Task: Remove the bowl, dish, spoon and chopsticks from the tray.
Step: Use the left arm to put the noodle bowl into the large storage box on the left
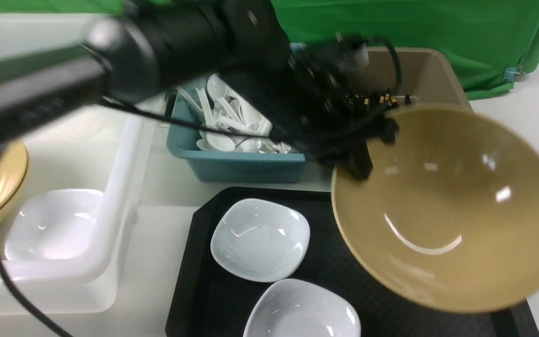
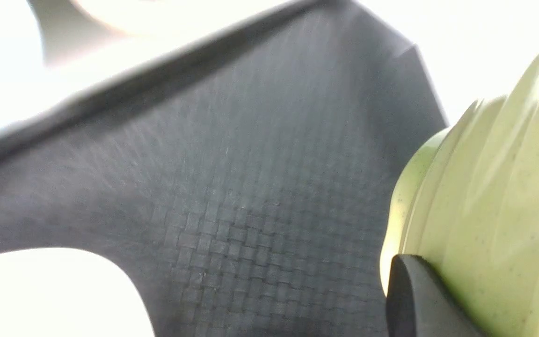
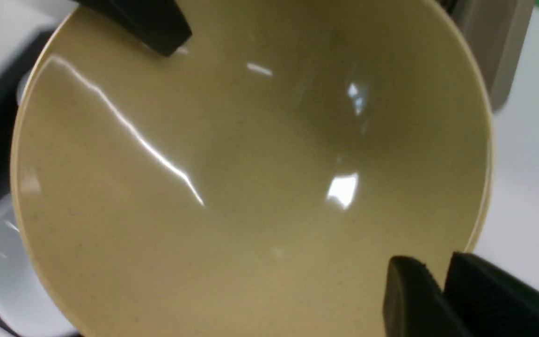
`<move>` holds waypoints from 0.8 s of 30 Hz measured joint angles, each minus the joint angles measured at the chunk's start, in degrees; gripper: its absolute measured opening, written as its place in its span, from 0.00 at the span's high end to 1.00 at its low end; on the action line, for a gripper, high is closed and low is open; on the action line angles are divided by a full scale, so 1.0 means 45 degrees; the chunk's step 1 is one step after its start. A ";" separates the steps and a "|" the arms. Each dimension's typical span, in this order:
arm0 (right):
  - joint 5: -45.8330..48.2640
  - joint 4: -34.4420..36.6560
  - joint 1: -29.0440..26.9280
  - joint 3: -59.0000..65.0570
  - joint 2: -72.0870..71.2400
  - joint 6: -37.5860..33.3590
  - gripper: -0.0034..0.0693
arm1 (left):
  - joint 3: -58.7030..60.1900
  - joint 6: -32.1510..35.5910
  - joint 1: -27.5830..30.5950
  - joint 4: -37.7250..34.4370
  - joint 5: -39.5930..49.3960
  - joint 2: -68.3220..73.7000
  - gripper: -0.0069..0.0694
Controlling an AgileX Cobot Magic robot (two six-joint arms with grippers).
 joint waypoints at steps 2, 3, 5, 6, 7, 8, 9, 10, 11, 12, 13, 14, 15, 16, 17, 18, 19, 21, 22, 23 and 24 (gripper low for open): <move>0.0102 0.1006 -0.0010 -0.0478 0.0143 -0.0821 0.80 | -0.0364 0.0000 0.0752 0.0101 0.0868 -0.0572 0.91; 0.0167 0.1602 -0.0010 -0.0656 0.0248 -0.1260 0.80 | -0.0475 0.0000 0.1121 0.0224 0.1204 -0.0831 0.91; 0.0360 0.3366 -0.0010 -0.1099 0.0648 -0.2540 0.82 | -0.0607 -0.0018 0.2235 0.0514 0.1892 -0.1481 0.91; 0.0440 0.3920 -0.0010 -0.1238 0.0806 -0.2958 0.82 | -0.0632 -0.0049 0.2495 0.0608 0.2128 -0.1695 0.91; 0.0645 0.5234 0.0151 -0.1647 0.1330 -0.4049 0.86 | -0.0665 -0.0133 0.3802 0.0800 0.2839 -0.2335 0.91; 0.0702 0.5380 0.0223 -0.1704 0.1405 -0.4172 0.87 | -0.0665 -0.0141 0.3956 0.0849 0.2904 -0.2406 0.91; 0.0803 0.6169 0.0538 -0.2159 0.1966 -0.4805 0.91 | -0.0556 -0.0139 0.4920 0.0979 0.3172 -0.2846 0.91; 0.0845 0.6530 0.1014 -0.2543 0.2422 -0.5194 0.93 | -0.0388 -0.0154 0.5926 0.1115 0.3249 -0.3300 0.91; 0.0845 0.6636 0.1414 -0.2973 0.2911 -0.5359 0.94 | -0.0160 -0.0164 0.6622 0.1172 0.3251 -0.3600 0.91; 0.0779 0.6665 0.2238 -0.3559 0.3584 -0.5551 0.94 | 0.0184 -0.0165 0.7881 0.1254 0.3251 -0.4118 0.91; 0.0734 0.6623 0.2634 -0.3969 0.4048 -0.5602 0.94 | 0.0446 -0.0178 0.8620 0.1255 0.3251 -0.4403 0.91; 0.0643 0.6501 0.3336 -0.4529 0.4660 -0.5721 0.94 | 0.0801 -0.0178 0.9382 0.1274 0.3263 -0.4667 0.91; 0.0495 0.6215 0.4366 -0.5244 0.5417 -0.5799 0.94 | 0.1238 -0.0178 1.0747 0.1285 0.3312 -0.5042 0.91; 0.0432 0.5965 0.4811 -0.5750 0.5925 -0.5811 0.94 | 0.1514 -0.0165 1.1548 0.1269 0.3335 -0.5194 0.91; 0.0350 0.5581 0.5526 -0.6400 0.6554 -0.5794 0.94 | 0.1836 -0.0165 1.2562 0.1269 0.3398 -0.5325 0.91; 0.0317 0.5500 0.5803 -0.6540 0.6679 -0.5792 0.94 | 0.1900 -0.0165 1.2764 0.1269 0.3399 -0.5340 0.91; 0.0230 0.4857 0.6721 -0.7479 0.7540 -0.5619 0.94 | 0.2338 -0.0242 1.4117 0.1258 0.3343 -0.5408 0.91; 0.0141 0.3763 0.8111 -0.9174 0.9079 -0.5104 0.94 | 0.3183 -0.0405 1.6140 0.1159 0.2578 -0.5296 0.91; 0.0141 0.3700 0.8111 -0.9294 0.9188 -0.5082 0.94 | 0.3295 -0.0405 1.6254 0.1154 0.2399 -0.5276 0.91; 0.0141 0.3504 0.8432 -0.9642 0.9632 -0.5022 0.94 | 0.3399 -0.0437 1.6571 0.1140 0.2118 -0.5211 0.91; 0.0126 0.3376 0.8712 -1.0190 1.0050 -0.4972 0.94 | 0.3634 -0.0473 1.6913 0.1140 0.1741 -0.5092 0.91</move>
